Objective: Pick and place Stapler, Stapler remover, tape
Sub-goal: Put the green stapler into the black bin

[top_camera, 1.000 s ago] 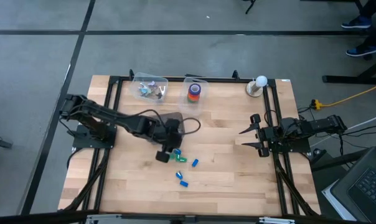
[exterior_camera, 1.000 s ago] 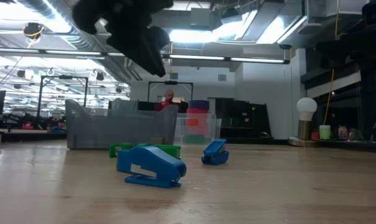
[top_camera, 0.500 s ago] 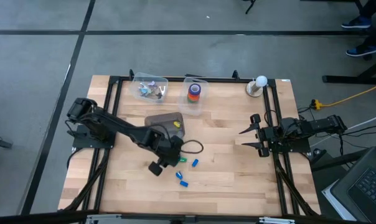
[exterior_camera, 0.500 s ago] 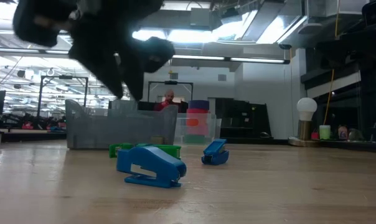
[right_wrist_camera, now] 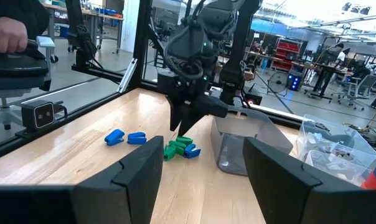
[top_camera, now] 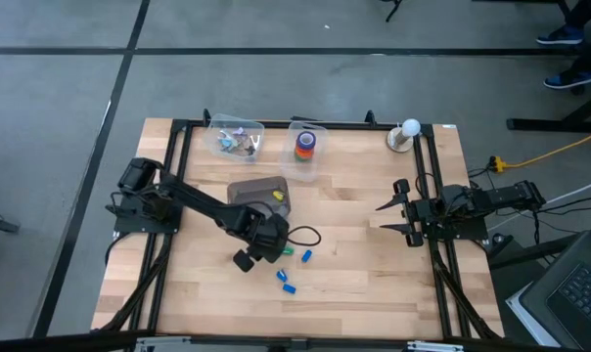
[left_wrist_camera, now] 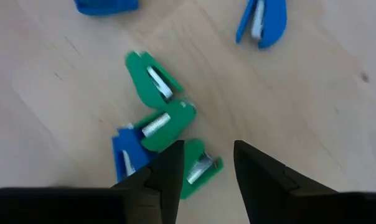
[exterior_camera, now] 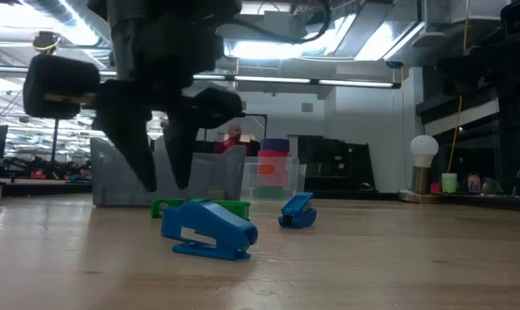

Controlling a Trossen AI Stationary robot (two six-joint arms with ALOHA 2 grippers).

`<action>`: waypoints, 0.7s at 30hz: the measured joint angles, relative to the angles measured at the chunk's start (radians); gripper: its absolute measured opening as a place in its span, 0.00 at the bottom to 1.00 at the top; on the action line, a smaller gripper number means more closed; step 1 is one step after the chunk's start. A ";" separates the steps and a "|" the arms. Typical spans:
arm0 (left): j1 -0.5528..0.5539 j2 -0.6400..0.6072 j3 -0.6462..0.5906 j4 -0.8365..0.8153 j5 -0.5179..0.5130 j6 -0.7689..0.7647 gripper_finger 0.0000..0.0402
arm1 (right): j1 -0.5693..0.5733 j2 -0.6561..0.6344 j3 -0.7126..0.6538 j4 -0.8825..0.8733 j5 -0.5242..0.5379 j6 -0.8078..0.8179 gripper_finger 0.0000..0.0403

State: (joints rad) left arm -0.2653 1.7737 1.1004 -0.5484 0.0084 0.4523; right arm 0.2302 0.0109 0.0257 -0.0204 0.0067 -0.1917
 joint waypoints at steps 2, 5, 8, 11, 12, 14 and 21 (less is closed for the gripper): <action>0.000 0.008 0.000 -0.012 0.000 0.013 0.36 | 0.000 0.000 0.000 0.000 0.000 0.000 0.56; 0.000 0.015 -0.003 -0.017 -0.011 0.015 0.40 | 0.000 0.000 0.000 0.000 0.000 0.000 0.56; 0.005 0.017 -0.014 0.001 -0.045 0.036 0.44 | 0.000 0.000 0.000 0.000 0.000 0.000 0.56; 0.009 0.018 -0.029 0.005 -0.057 0.041 0.46 | 0.000 0.000 0.000 0.000 0.000 0.000 0.56; 0.012 0.018 -0.038 0.007 -0.053 0.041 0.47 | 0.000 0.000 0.000 0.000 0.000 0.000 0.56; 0.014 0.018 -0.058 0.004 -0.039 0.041 0.48 | 0.000 0.000 0.000 0.000 0.000 0.000 0.56; 0.014 0.011 -0.111 0.060 -0.032 0.000 0.47 | 0.000 0.000 0.000 0.000 0.000 0.000 0.56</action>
State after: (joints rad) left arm -0.2516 1.7847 0.9896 -0.4887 -0.0238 0.4519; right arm 0.2301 0.0109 0.0257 -0.0206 0.0067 -0.1921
